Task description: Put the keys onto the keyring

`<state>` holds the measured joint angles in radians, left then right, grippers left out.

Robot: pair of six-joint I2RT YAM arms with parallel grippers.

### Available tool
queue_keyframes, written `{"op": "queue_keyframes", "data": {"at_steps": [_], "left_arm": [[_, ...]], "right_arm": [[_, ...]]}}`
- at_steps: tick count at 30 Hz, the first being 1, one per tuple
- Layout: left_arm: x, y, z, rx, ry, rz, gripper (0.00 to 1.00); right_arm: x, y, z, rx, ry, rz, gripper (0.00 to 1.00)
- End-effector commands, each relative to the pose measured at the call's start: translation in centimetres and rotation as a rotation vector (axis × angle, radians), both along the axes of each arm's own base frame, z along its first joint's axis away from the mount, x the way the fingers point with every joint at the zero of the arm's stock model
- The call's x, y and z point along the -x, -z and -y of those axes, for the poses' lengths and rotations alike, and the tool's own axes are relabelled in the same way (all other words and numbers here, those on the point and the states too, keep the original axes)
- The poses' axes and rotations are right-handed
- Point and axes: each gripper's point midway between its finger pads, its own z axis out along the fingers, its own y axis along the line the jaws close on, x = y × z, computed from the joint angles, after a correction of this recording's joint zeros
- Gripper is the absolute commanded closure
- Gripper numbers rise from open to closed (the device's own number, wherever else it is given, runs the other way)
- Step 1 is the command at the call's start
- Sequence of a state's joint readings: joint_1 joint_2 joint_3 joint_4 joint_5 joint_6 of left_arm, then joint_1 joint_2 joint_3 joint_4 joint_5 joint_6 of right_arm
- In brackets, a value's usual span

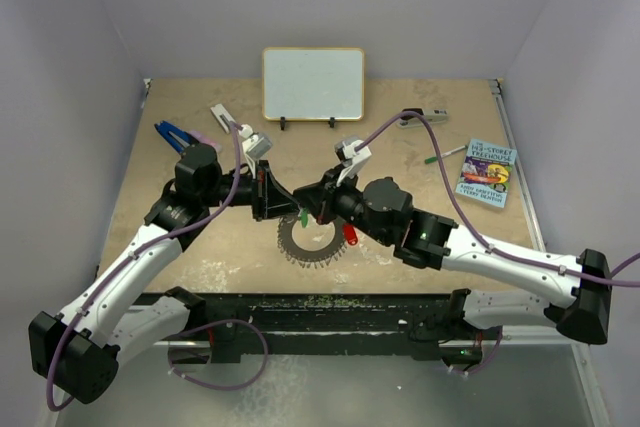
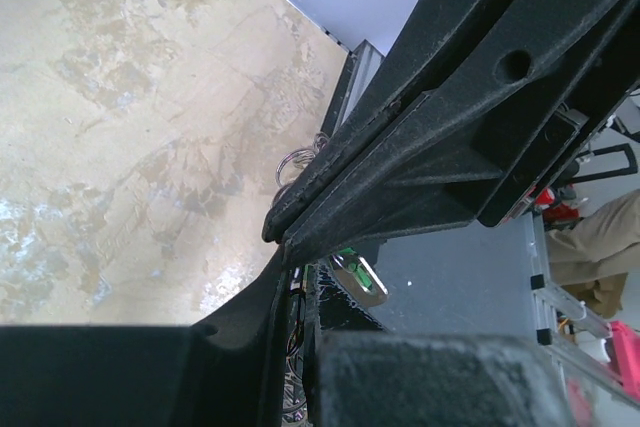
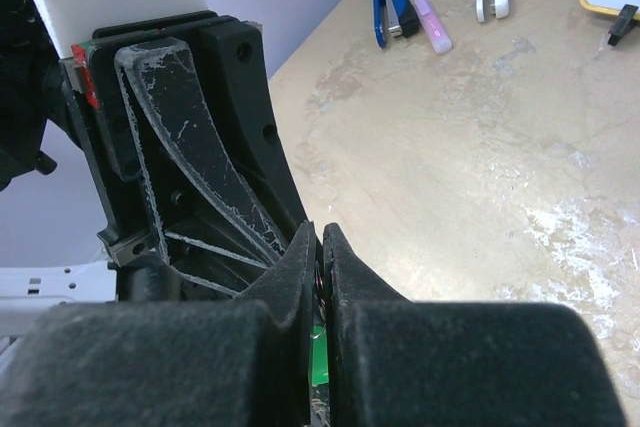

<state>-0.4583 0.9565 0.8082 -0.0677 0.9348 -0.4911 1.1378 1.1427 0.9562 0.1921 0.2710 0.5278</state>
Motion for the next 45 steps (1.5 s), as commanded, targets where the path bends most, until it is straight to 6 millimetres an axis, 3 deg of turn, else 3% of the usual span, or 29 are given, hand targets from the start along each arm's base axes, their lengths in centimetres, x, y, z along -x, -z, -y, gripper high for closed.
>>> {"op": "queue_keyframes", "data": {"at_steps": [1, 5, 8, 11, 14, 23, 29, 38, 45], "left_arm": [[0.1, -6.2, 0.4, 0.133, 0.021, 0.159, 0.96], [0.0, -6.5, 0.5, 0.141, 0.01, 0.146, 0.96], [-0.1, -7.0, 0.5, 0.151, 0.002, 0.147, 0.96], [-0.3, -7.2, 0.4, 0.153, -0.008, 0.152, 0.96], [-0.3, -7.4, 0.4, 0.155, -0.009, 0.154, 0.96], [-0.9, -7.1, 0.2, 0.144, -0.033, 0.147, 0.94], [-1.4, -5.3, 0.0, 0.083, -0.047, 0.158, 0.83], [-2.7, -2.8, -1.1, -0.064, -0.12, 0.185, 0.8], [-2.7, -4.4, -1.3, -0.096, -0.08, 0.288, 0.8]], "right_arm": [[1.0, 3.3, 0.2, 0.082, -0.028, -0.061, 1.0], [1.2, 3.8, 0.2, 0.084, -0.031, -0.077, 0.91], [1.4, 4.0, 0.3, 0.086, -0.035, -0.086, 0.9], [1.4, 4.3, 0.4, 0.092, -0.033, -0.095, 0.91], [1.5, 4.4, 0.6, 0.091, -0.033, -0.096, 1.0], [1.2, 4.0, 1.3, 0.085, 0.003, -0.104, 1.0], [0.3, 3.4, 3.0, 0.119, 0.113, -0.147, 1.0], [-0.8, 1.7, 5.4, 0.158, 0.265, -0.203, 1.0], [-1.2, 2.8, 6.8, 0.134, 0.434, -0.354, 1.0]]}}
